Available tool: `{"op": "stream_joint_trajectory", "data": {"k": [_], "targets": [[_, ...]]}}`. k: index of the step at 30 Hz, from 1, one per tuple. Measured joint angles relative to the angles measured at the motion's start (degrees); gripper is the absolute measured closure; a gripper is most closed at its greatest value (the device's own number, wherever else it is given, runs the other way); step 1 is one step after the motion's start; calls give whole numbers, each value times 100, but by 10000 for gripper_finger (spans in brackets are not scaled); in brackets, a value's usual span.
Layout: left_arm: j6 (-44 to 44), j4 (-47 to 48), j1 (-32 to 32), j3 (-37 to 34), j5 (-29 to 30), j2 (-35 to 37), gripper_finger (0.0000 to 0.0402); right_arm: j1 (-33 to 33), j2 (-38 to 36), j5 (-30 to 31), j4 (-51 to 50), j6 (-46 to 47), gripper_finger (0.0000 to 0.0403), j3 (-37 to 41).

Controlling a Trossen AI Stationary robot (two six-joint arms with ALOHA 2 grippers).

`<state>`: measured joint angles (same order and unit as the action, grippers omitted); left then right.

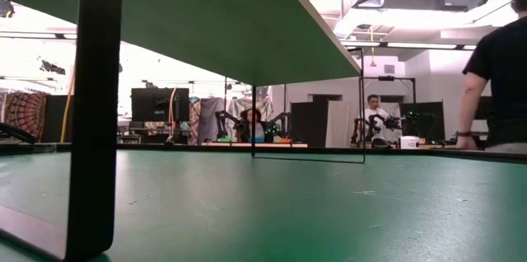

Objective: Stack canned seafood by type on shelf
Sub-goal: Stack the blue tuna can on top of the yellow blue tuna can on the shelf

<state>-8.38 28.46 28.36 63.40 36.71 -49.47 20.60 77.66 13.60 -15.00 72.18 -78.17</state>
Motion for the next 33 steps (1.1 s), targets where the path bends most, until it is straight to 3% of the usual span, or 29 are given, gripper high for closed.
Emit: {"op": "stream_joint_trajectory", "data": {"k": [3,11,18,20,25,33], "targets": [[-130,-99,0,0,0,-2,209,-38,-270,313,-280,24,230,0],[-1051,-695,0,0,10,-202,209,-377,-550,303,-792,514,230,0],[-2283,-1560,0,-2,863,-895,210,-799,-539,155,-720,1142,229,0],[-2484,-1774,-17,0,823,-996,210,-820,-534,150,-661,1271,229,0],[-2135,-1891,-306,-1,-96,-1137,210,-838,-523,144,-602,1683,228,0],[-132,-1886,-1183,-2,-2135,-1132,210,-813,-475,523,-592,2219,225,0]]}}
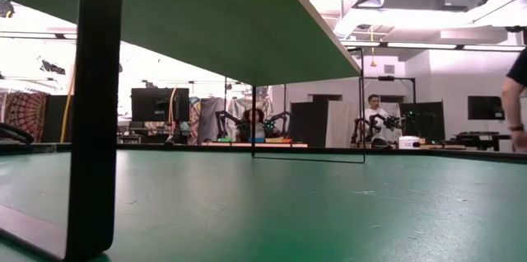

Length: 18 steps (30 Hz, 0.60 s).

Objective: Stack canned seafood by type on shelf
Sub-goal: Stack the blue tuna can on top of the yellow blue tuna can on the shelf

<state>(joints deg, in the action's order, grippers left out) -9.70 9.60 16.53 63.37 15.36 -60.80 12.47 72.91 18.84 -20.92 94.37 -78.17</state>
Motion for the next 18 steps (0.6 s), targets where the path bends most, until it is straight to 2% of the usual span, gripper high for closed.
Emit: {"op": "stream_joint_trajectory", "data": {"k": [8,18], "targets": [[724,-454,-391,7,-366,-46,210,47,353,77,253,225,224,0],[956,-45,-574,505,-507,-630,210,13,408,306,278,160,223,-2]]}}
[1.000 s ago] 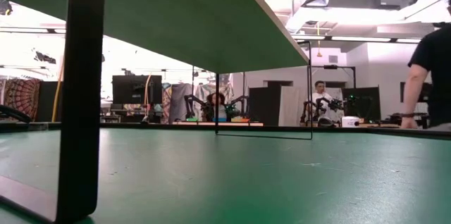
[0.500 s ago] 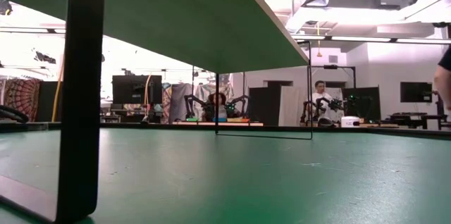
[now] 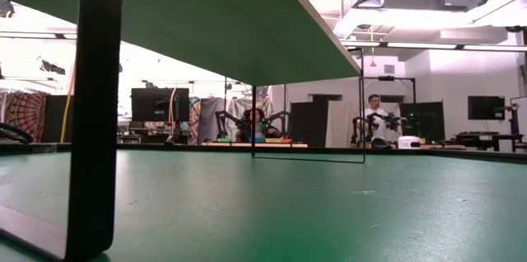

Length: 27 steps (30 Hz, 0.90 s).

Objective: Stack canned seafood by type on shelf
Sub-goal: Stack the blue tuna can on top of the yellow blue tuna can on the shelf

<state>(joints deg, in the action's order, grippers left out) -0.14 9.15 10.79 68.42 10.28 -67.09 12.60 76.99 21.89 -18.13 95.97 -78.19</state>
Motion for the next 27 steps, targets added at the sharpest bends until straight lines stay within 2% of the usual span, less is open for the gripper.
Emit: {"op": "stream_joint_trajectory", "data": {"k": [4,10,19,27], "targets": [[-50,67,-2,141,29,-118,210,40,-2,371,-14,2,222,0],[-15,56,0,170,41,-134,210,39,-2,380,-21,4,206,0],[20,54,0,168,41,-133,210,37,22,373,-94,152,150,0],[42,118,0,164,-10,-144,210,43,22,369,-135,305,148,0]]}}
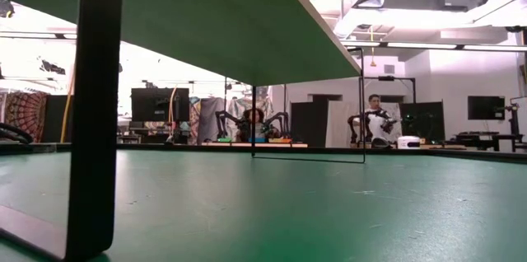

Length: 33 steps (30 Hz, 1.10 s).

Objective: Stack canned seafood by type on shelf
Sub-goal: Stack the blue tuna can on top of the yellow blue tuna can on the shelf

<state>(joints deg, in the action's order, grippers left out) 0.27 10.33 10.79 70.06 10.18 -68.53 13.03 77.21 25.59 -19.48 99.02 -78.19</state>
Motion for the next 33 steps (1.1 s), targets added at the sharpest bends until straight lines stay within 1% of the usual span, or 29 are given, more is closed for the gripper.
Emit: {"op": "stream_joint_trajectory", "data": {"k": [7,13,17,24,28,30,33], "targets": [[144,-131,0,0,-80,-24,210,-60,4,2,-14,15,148,0],[264,-386,1,-7,-36,-367,210,-143,7,2,-9,-42,148,0],[453,-280,2,-6,246,-425,210,-157,7,-9,54,-50,149,0],[442,-46,0,-4,206,-256,210,-142,3,-174,180,-52,149,0],[447,-49,-38,-4,172,-190,210,-146,-7,-386,188,-54,149,0],[513,-55,-59,-4,34,-190,210,-149,-7,-544,177,-73,149,0],[559,-47,-57,-7,-48,-192,210,-206,-7,-937,173,-174,149,0]]}}
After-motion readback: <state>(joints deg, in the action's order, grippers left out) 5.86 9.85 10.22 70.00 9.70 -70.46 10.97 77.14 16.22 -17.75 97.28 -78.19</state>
